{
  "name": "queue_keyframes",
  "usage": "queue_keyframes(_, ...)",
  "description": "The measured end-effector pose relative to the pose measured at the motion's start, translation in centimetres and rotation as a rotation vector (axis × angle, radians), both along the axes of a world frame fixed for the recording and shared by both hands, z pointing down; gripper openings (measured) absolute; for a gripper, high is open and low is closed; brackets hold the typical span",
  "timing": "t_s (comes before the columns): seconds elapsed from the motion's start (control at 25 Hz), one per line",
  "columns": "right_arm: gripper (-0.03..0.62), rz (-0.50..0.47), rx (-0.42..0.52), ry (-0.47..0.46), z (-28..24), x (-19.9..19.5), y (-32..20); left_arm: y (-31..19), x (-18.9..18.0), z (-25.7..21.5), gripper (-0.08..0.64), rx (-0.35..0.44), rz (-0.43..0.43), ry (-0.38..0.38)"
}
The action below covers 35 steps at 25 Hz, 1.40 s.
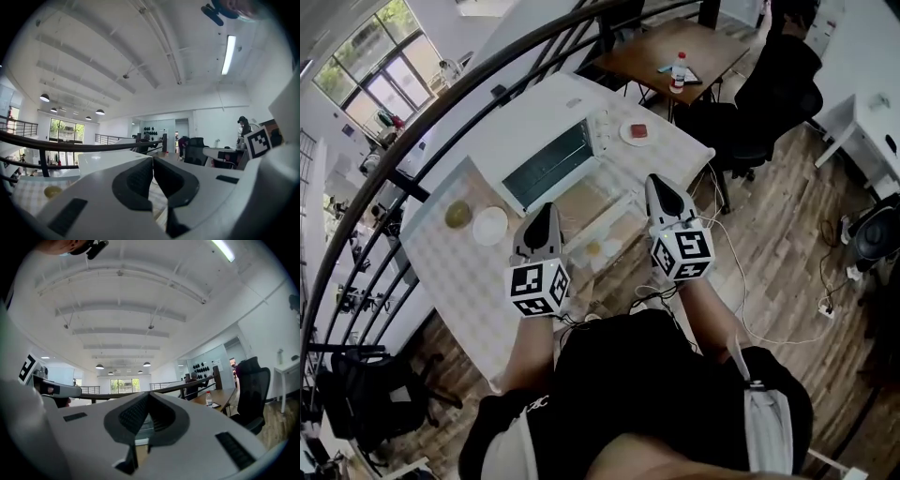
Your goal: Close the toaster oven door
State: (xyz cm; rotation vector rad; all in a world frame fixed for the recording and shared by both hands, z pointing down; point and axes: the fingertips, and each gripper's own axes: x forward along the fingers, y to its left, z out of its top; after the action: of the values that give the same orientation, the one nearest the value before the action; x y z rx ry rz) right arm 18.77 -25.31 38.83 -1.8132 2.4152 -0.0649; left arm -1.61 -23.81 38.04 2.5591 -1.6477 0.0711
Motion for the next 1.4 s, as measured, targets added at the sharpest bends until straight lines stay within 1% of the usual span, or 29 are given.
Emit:
queue_keyframes(0.08,0.002,-0.027,-0.012,0.012,0.4,-1.0,-1.5,-1.1,-1.0,0.2,0.017,-0.018,-0.019,0.015)
queue_keyframes(0.28,0.002,-0.089,-0.020,0.017,0.8,-3.4,-3.9,-3.2,-3.3,-0.2,0.017,-0.001,-0.077,-0.024)
queue_keyframes(0.36,0.002,-0.098,-0.017,0.016,0.8,-3.6,-4.7,-3.6,-3.6,0.0,0.017,-0.004,-0.083,-0.027)
queue_keyframes(0.44,0.003,-0.112,-0.009,0.018,0.9,-3.9,-5.4,-4.2,-3.8,0.5,0.017,-0.010,-0.090,-0.048)
queue_keyframes(0.56,0.002,-0.158,-0.018,0.018,1.7,-4.3,-6.2,-5.0,-3.9,1.2,0.017,-0.018,-0.088,-0.064)
queue_keyframes(0.6,0.029,-0.182,-0.031,0.017,2.2,-4.4,-6.5,-5.3,-3.8,1.3,0.017,-0.021,-0.086,-0.066)
queue_keyframes(0.68,0.120,-0.224,-0.060,0.040,3.5,-4.5,-6.9,-6.0,-3.8,1.6,0.017,-0.028,-0.083,-0.068)
queue_keyframes(0.84,0.165,-0.254,-0.123,0.103,6.7,-3.7,-7.3,-6.9,-3.7,2.4,0.017,-0.052,-0.080,-0.060)
queue_keyframes(0.92,0.176,-0.253,-0.166,0.133,8.7,-2.9,-7.3,-7.2,-3.5,2.9,0.017,-0.068,-0.076,-0.061)
queue_keyframes(1.04,0.178,-0.238,-0.221,0.181,11.6,-1.6,-7.4,-7.4,-3.2,3.7,0.017,-0.087,-0.069,-0.067)
queue_keyframes(1.16,0.178,-0.233,-0.282,0.203,14.6,-0.7,-7.4,-7.5,-3.0,4.4,0.017,-0.101,-0.070,-0.068)
queue_keyframes(1.28,0.178,-0.250,-0.365,0.197,17.7,-0.1,-7.2,-7.6,-3.0,4.9,0.017,-0.113,-0.077,-0.068)
queue_keyframes(1.4,0.178,-0.283,-0.450,0.233,21.3,0.1,-6.7,-7.5,-3.0,5.2,0.017,-0.125,-0.086,-0.074)
